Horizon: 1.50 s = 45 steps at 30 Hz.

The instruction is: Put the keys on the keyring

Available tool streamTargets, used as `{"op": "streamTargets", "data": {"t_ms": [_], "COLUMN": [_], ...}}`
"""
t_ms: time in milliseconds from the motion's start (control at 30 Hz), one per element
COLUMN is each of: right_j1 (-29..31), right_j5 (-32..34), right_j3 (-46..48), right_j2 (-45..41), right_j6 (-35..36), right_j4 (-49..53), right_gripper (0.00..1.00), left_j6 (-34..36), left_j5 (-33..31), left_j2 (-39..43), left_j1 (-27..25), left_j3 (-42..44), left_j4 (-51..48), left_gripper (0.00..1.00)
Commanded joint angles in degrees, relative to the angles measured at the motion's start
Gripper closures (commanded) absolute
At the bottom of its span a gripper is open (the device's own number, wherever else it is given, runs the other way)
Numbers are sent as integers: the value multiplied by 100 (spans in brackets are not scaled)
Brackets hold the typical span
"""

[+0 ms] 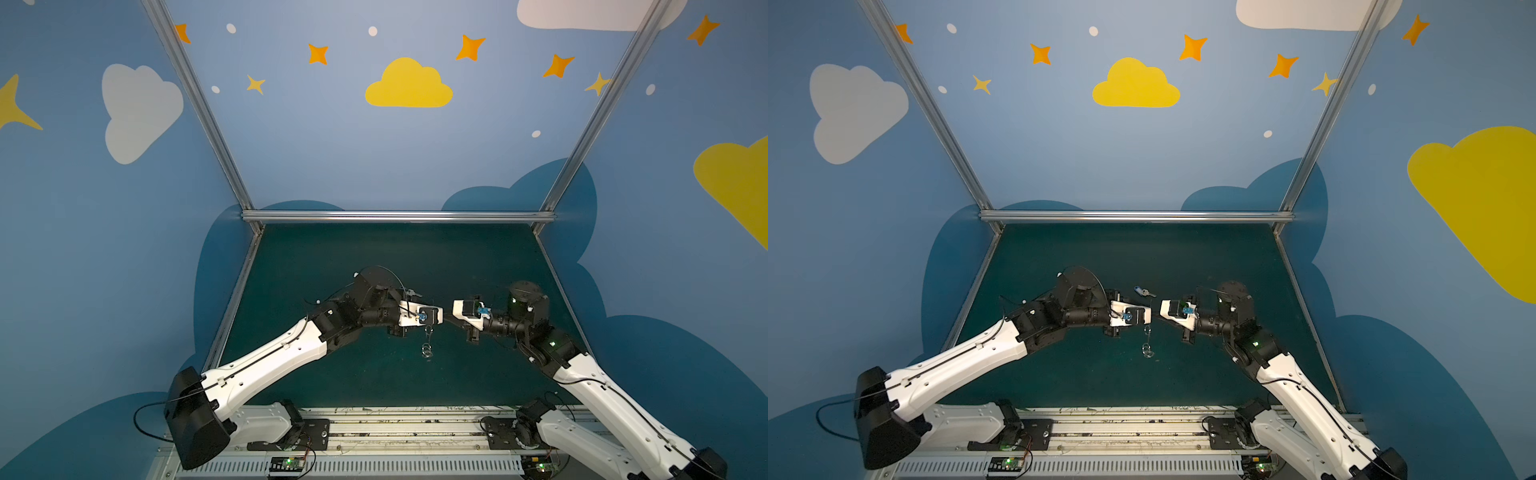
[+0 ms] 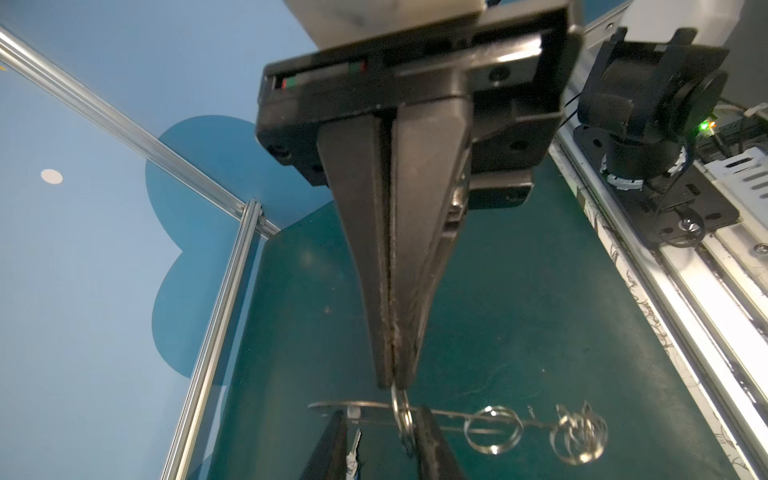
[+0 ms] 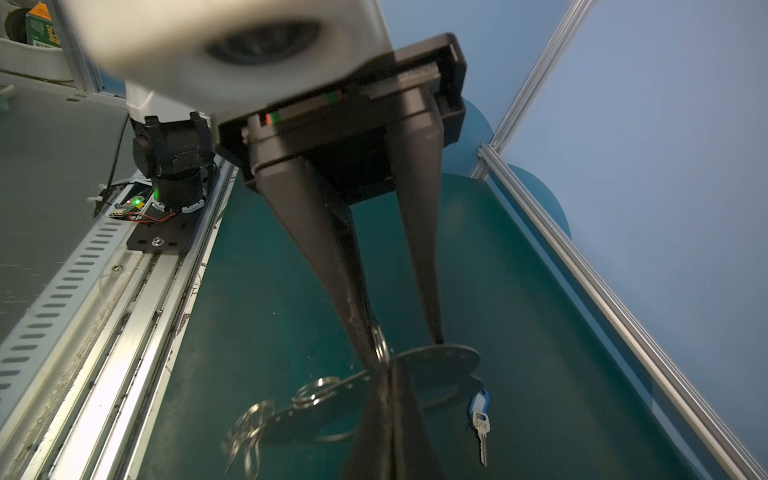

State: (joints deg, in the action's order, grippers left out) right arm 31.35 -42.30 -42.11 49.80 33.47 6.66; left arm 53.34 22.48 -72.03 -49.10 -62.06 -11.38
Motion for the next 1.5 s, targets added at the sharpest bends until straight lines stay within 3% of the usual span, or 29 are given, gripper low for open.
{"op": "streamTargets", "data": {"t_ms": [0,733,1367,1467], "right_j1": [29,37,32,-40], "right_j5": [170,189,44,117], "right_j3": [-229,-254,-118,-62], "right_j2": [-10,91,-25,-105], "right_j6": [87,-111,74,127], "right_j4": [275,21,-39,71], "right_gripper": [100,100,100,85], "left_j6": [11,-425,-347,-240], "left_j5": [-301,13,114,198], "left_j2": [90,-175,-288,-235], "left_j1": [8,-20,-14,-12], "left_j3": [-192,-345,-454,-407], "left_j4": [-269,-420,-356,-301], "left_gripper": [71,76,97,96]}}
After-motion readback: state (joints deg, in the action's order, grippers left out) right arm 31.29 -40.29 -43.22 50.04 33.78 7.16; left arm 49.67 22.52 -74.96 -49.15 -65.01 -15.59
